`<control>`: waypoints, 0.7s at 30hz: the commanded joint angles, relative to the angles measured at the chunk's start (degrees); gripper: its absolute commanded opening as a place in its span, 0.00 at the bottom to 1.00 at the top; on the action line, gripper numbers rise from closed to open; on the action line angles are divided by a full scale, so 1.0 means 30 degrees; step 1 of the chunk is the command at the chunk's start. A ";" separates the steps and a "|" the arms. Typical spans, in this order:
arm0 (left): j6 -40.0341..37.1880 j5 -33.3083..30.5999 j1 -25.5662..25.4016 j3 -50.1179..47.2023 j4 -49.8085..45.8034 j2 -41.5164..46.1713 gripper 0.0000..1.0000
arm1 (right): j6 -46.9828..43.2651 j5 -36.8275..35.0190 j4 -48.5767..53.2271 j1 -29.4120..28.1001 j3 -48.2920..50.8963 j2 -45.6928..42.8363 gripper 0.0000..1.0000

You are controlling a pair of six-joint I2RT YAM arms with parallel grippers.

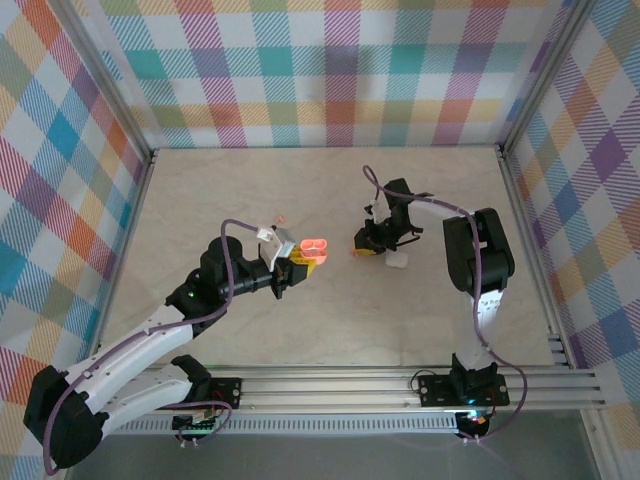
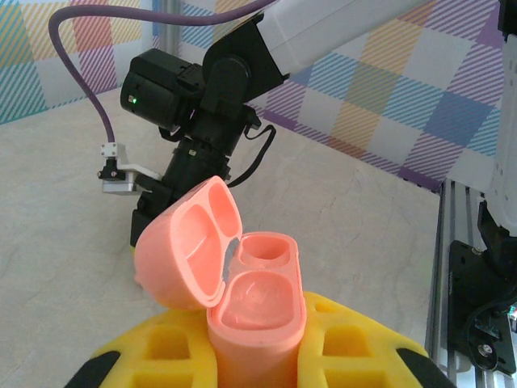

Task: Insert wireless bluetooth earbuds into charging case

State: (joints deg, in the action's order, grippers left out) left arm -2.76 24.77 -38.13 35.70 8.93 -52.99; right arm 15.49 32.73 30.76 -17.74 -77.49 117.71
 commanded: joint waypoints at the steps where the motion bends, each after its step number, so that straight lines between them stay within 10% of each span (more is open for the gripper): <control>1: 0.0097 -0.0004 -0.0239 0.0083 0.0188 0.0194 0.00 | -0.0492 -0.1263 0.0753 0.0157 -0.0307 0.0475 0.21; 21: 0.0281 -0.0026 -0.0287 0.0023 0.0100 0.0322 0.00 | -0.2715 -0.3661 0.1296 0.0119 0.0061 -0.2725 0.31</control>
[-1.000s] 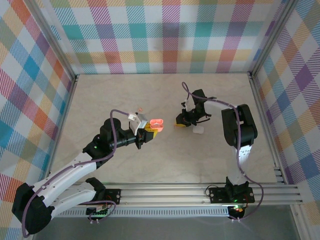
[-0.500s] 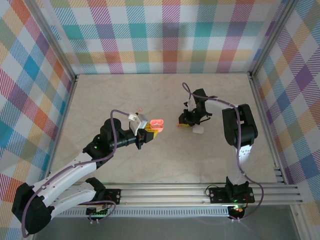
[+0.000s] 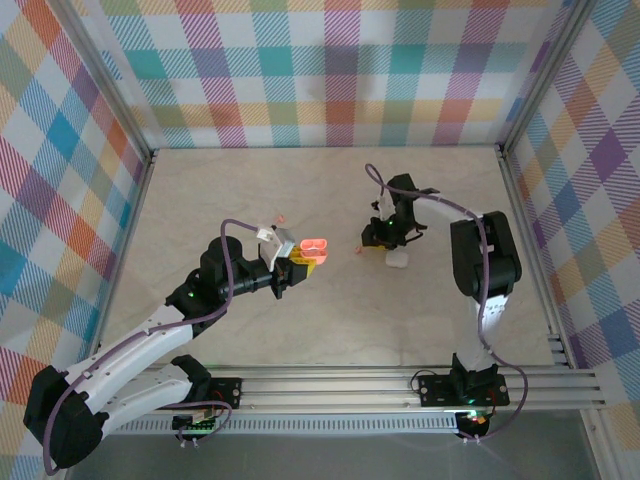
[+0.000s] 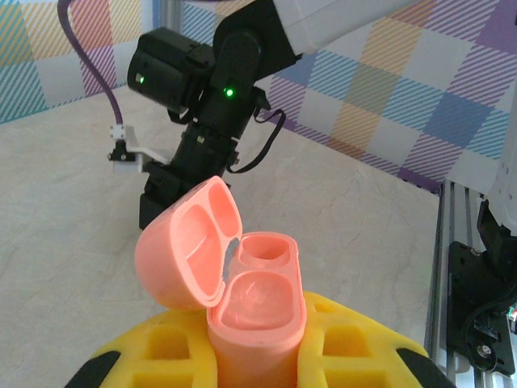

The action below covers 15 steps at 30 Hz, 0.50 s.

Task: Insert wireless bluetooth earbuds into charging case

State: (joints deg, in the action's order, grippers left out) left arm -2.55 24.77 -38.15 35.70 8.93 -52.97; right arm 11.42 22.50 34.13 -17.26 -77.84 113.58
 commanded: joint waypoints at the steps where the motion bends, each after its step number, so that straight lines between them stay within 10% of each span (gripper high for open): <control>1: 0.0275 -0.0026 -0.0291 0.0023 0.0127 0.0278 0.00 | -0.1854 -0.0636 0.0286 -0.0142 0.0180 -0.1530 0.31; 15: 0.0589 0.0150 -0.0551 0.0330 0.0364 -0.0827 0.00 | -0.9866 -0.6001 0.5006 -0.3516 -0.4301 0.1305 0.43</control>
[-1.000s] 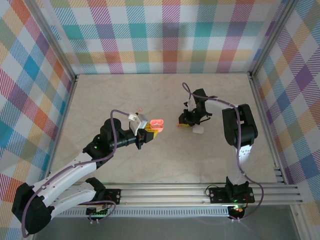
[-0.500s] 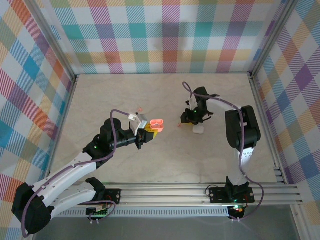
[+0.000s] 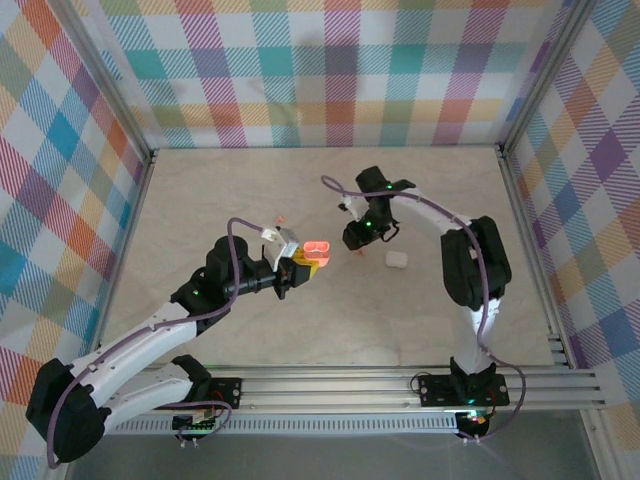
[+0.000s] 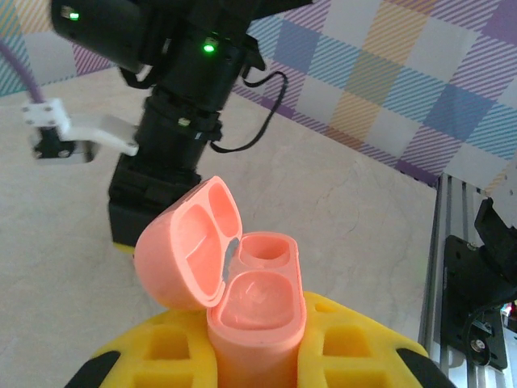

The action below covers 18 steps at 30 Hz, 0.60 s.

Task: Insert wireless bluetooth earbuds into charging case

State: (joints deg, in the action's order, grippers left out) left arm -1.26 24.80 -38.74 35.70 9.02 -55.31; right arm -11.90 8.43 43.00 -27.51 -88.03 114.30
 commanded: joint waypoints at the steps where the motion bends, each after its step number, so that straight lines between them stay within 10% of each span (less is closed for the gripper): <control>1: 0.0142 0.0124 -0.0343 0.0345 0.0335 -0.0025 0.00 | -0.2126 -0.1454 0.2248 -0.0143 -0.1081 0.1298 0.43; 18: -0.0291 -0.0033 -0.0380 0.0316 -0.0072 0.0114 0.00 | -0.2273 -0.1871 0.2918 -0.0263 -0.2033 0.2516 0.45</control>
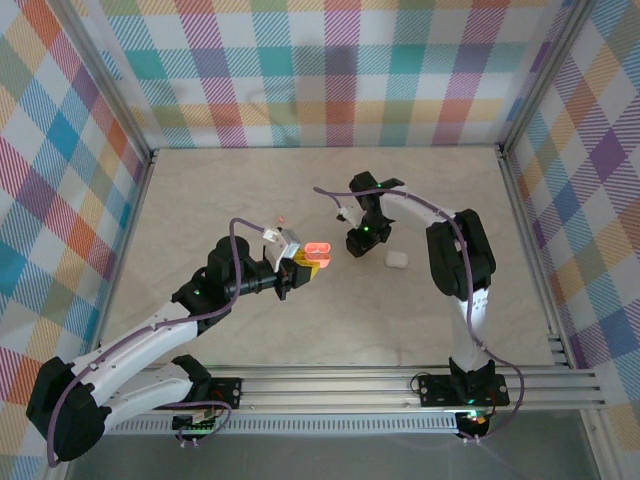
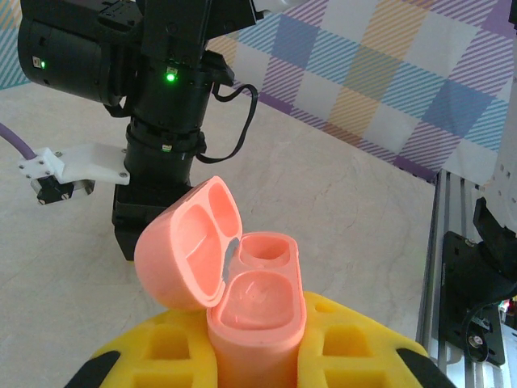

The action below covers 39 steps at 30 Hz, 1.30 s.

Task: Insert wireless bluetooth earbuds into charging case

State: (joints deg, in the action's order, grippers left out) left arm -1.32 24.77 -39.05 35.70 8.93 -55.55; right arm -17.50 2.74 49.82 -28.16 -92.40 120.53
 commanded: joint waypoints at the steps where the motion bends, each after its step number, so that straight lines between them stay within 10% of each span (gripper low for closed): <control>1: -0.0263 -0.0041 -0.0285 0.0316 -0.0072 0.0230 0.00 | -0.0432 -0.0005 0.0648 -0.0061 -0.0649 0.0483 0.45; 39: -0.0327 -0.0283 -0.0272 0.0215 -0.0689 0.0773 0.00 | 0.0410 0.0543 0.1377 -0.0368 -0.2129 0.2564 0.31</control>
State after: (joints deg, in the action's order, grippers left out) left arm -1.52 24.34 -39.05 35.70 7.16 -54.35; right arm -17.37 1.58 52.58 -28.58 -97.80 125.97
